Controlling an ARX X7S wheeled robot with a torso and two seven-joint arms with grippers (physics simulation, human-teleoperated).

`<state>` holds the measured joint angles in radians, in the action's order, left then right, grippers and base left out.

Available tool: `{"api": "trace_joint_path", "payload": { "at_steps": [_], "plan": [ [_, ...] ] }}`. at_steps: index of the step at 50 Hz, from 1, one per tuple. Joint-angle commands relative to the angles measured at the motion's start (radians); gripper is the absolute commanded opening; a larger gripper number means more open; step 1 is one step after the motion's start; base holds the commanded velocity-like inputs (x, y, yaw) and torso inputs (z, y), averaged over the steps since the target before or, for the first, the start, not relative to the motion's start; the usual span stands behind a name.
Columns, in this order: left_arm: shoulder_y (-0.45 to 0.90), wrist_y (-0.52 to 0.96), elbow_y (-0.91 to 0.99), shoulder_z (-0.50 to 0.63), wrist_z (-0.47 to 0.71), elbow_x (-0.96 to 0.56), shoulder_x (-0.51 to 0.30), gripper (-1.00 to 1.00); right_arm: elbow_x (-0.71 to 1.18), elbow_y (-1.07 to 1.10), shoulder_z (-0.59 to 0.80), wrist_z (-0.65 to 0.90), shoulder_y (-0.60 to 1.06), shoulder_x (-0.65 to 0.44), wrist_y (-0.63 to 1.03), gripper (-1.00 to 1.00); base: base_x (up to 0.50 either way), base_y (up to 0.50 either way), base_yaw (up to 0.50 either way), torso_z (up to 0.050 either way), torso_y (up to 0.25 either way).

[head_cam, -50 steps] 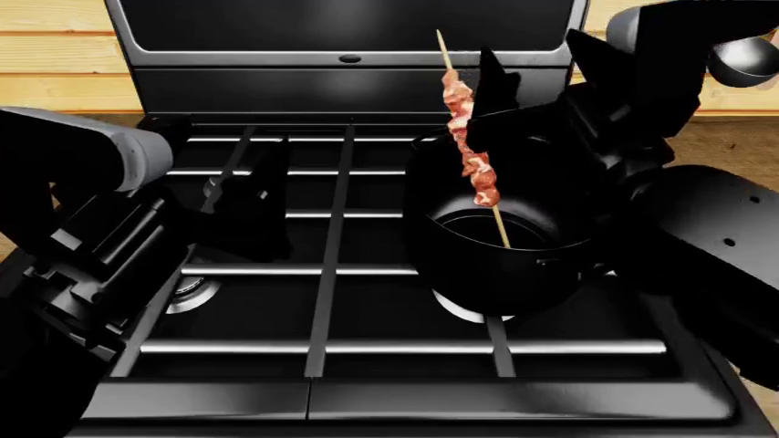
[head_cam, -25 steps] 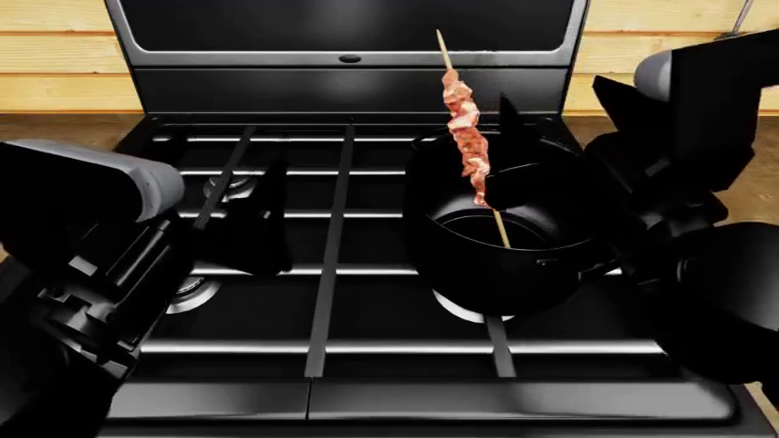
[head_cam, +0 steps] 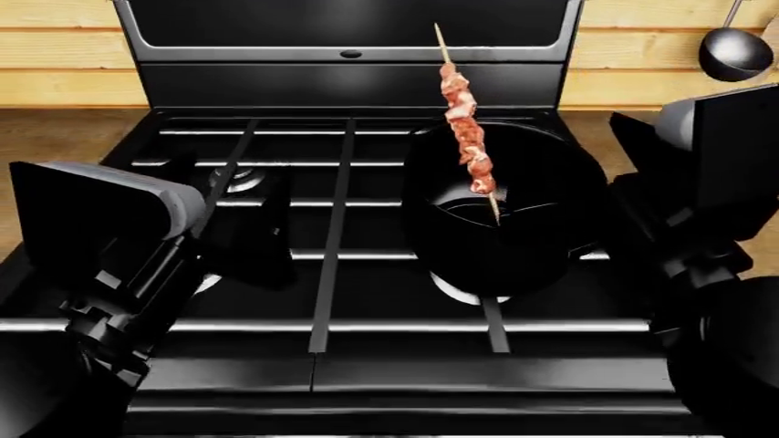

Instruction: Frozen meat rests on a plate on the counter. Retrieve the meat and place it in a pot on a burner. Then turn the burner on.

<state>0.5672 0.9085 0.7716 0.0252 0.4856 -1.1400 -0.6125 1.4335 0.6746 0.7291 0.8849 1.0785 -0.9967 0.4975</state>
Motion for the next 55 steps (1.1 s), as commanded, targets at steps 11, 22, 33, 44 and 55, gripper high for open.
{"api": "trace_joint_path", "payload": {
  "at_steps": [11, 22, 33, 44, 55],
  "plan": [
    [-0.015, -0.015, 0.000, 0.006, 0.009, 0.025, -0.002, 1.00, -0.010, 0.044, -0.014, 0.016, -0.059, -0.036, -0.045, 1.00, -0.50, 0.00, 0.00, 0.000, 0.000],
    [-0.028, -0.029, -0.019, 0.016, 0.001, 0.036, 0.010, 1.00, -0.029, 0.039, -0.016, 0.015, -0.086, -0.034, -0.069, 1.00, -0.50, 0.00, 0.00, 0.000, 0.000],
    [-0.040, -0.062, -0.029, 0.033, -0.025, 0.092, 0.015, 1.00, -0.046, 0.028, -0.012, 0.015, -0.092, -0.027, -0.070, 1.00, -0.50, 0.00, 0.00, 0.000, 0.000],
    [-0.066, -0.091, -0.029, 0.048, -0.041, 0.141, 0.014, 1.00, -0.051, 0.021, -0.012, 0.012, -0.104, -0.027, -0.079, 1.00, -0.50, 0.00, 0.00, 0.000, 0.000],
    [-0.119, -0.171, -0.048, 0.051, -0.065, 0.219, 0.035, 1.00, -0.090, 0.009, -0.001, 0.027, -0.113, -0.027, -0.068, 1.00, -0.14, 0.00, 0.00, 0.000, 0.000]
  ]
}}
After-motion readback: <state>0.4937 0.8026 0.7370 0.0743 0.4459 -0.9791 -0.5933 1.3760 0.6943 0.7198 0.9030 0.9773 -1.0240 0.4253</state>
